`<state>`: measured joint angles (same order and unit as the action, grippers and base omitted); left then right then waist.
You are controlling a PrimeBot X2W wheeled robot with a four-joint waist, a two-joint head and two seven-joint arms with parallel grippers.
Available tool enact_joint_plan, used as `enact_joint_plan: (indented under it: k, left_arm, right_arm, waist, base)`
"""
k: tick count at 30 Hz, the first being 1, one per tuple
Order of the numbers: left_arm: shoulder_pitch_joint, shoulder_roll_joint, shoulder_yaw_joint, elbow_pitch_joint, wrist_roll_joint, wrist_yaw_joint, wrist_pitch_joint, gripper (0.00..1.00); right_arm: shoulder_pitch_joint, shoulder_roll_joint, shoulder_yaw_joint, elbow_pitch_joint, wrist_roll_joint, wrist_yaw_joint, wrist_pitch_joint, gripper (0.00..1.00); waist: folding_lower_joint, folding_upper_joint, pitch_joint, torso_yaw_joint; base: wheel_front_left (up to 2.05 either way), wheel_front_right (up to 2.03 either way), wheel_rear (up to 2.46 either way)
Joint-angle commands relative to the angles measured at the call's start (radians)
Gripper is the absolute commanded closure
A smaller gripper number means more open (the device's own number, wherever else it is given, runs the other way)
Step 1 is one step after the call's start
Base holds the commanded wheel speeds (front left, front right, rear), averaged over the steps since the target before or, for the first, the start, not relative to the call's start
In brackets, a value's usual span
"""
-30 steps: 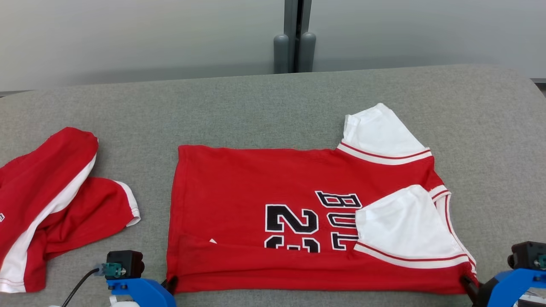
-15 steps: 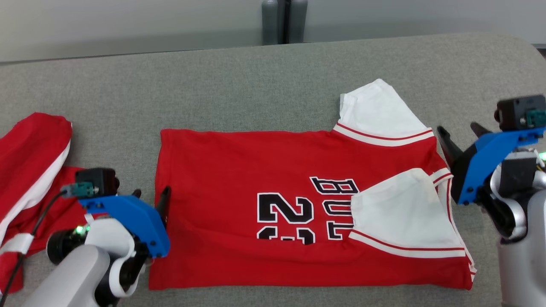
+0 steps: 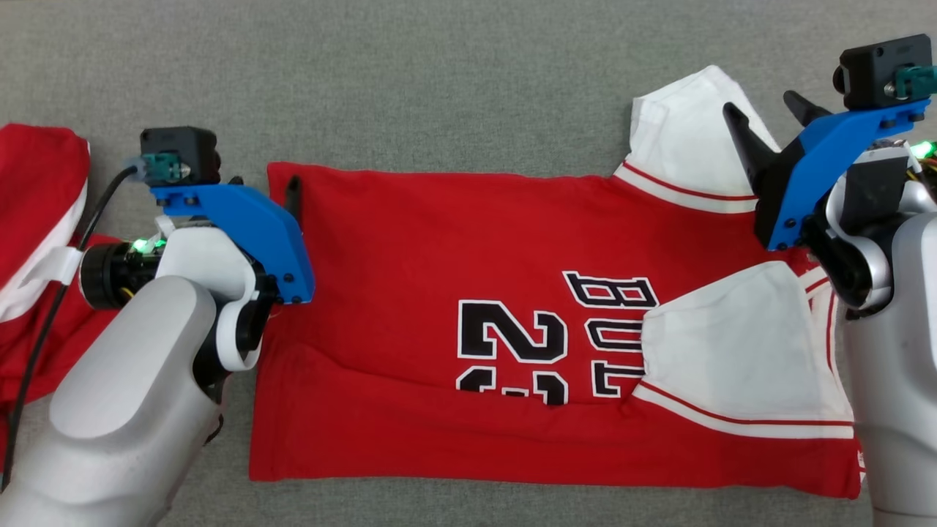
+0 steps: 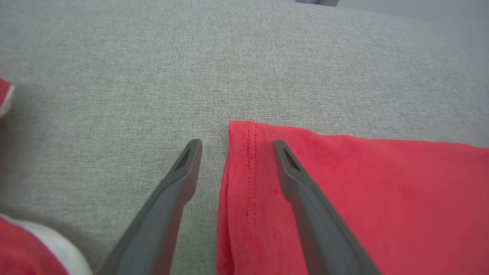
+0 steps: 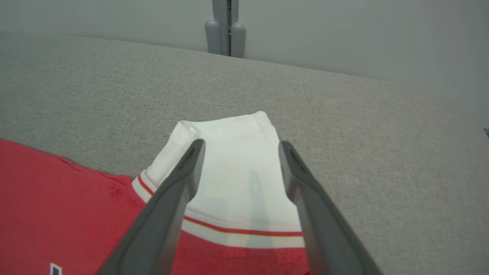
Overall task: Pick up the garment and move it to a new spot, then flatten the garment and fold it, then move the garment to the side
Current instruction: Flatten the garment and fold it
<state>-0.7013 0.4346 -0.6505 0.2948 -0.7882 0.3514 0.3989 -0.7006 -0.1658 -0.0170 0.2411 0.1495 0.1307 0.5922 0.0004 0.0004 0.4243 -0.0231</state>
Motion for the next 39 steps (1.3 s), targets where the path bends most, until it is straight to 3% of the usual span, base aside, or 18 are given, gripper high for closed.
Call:
enact_joint_plan:
  k: [1,15,17,18,19,35,36,37,38,39]
  left_arm:
    - [-0.023,-0.006,0.001,0.01,0.006,-0.004,-0.002,0.0]
    - [-0.071,-0.017,-0.046,0.061,0.018,-0.048,0.031,0.0]
    - [-0.068,-0.021,-0.062,0.063,0.021,-0.062,0.036,0.55]
    - [-0.069,-0.023,-0.071,0.064,0.024,-0.067,0.042,0.9]
    - [-0.072,-0.023,-0.077,0.064,0.027,-0.072,0.044,1.0]
    - [-0.098,-0.067,-0.112,0.047,0.048,-0.105,-0.003,1.0]
    - [-0.097,-0.07,-0.114,0.048,0.046,-0.107,-0.005,1.0]
    - [-0.096,-0.073,-0.114,0.048,0.045,-0.111,-0.009,1.0]
    - [-0.096,-0.074,-0.116,0.049,0.045,-0.112,-0.01,1.0]
    - [-0.095,-0.076,-0.112,0.047,0.044,-0.111,-0.024,1.0]
  right_arm:
    - [-0.023,-0.014,-0.002,0.008,0.001,0.0,-0.01,0.0]
    - [-0.066,-0.047,-0.016,0.067,0.018,0.0,-0.023,0.0]
    - [-0.073,-0.057,-0.026,0.081,0.02,0.0,-0.013,0.0]
    - [-0.083,-0.061,-0.029,0.09,0.023,0.0,-0.011,0.0]
    - [-0.097,-0.064,-0.037,0.099,0.026,0.0,-0.004,0.0]
    - [-0.325,-0.107,-0.075,0.423,-0.066,0.0,0.105,0.0]
    - [-0.323,-0.104,-0.066,0.439,-0.066,0.0,0.117,0.32]
    - [-0.321,-0.104,-0.054,0.451,-0.061,0.0,0.124,0.73]
    - [-0.321,-0.107,-0.045,0.455,-0.053,0.0,0.119,0.96]
    - [-0.321,-0.114,-0.038,0.459,-0.047,0.0,0.114,1.0]
  waist:
    - [-0.0004,-0.0004,0.016,0.01]
    - [-0.0004,-0.0004,0.08,0.008]
    - [-0.0004,-0.0004,0.089,0.014]
    - [-0.0004,-0.0004,0.094,0.017]
    - [-0.0004,-0.0004,0.101,0.021]
    - [-0.0004,-0.0004,0.155,0.111]
    - [-0.0004,-0.0004,0.154,0.114]
    - [-0.0004,-0.0004,0.153,0.117]
    - [-0.0004,-0.0004,0.151,0.119]
    - [-0.0004,-0.0004,0.149,0.121]
  base:
    - [0.0,0.0,0.0]
    - [0.0,0.0,0.0]
    - [0.0,0.0,0.0]
    - [0.0,0.0,0.0]
    - [0.0,0.0,0.0]
    - [0.0,0.0,0.0]
    - [0.0,0.0,0.0]
    - [0.0,0.0,0.0]
    - [0.0,0.0,0.0]
    - [0.0,0.0,0.0]
